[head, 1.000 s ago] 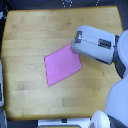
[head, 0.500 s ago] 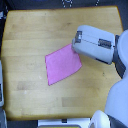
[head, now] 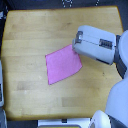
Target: Folding a cloth
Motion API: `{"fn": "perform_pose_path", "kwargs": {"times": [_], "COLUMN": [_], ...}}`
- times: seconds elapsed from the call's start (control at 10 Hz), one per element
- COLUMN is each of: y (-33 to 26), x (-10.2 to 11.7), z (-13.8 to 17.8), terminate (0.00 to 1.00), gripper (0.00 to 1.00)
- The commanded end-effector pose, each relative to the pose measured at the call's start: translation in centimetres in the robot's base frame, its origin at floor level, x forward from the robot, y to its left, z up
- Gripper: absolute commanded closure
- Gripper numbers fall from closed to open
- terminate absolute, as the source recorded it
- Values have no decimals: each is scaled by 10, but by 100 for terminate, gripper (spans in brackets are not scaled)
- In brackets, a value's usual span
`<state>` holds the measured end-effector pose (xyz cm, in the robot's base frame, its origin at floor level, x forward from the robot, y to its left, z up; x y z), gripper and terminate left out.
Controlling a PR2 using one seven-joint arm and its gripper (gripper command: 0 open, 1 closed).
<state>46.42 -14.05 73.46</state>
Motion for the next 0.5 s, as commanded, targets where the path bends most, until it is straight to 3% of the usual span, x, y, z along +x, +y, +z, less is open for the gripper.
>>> {"fn": "perform_pose_path", "kwargs": {"times": [0.0, 0.4], "y": [17, 104], "x": [-1, -13], "z": [30, 38], "terminate": [0, 0], "gripper": [100, 100]}}
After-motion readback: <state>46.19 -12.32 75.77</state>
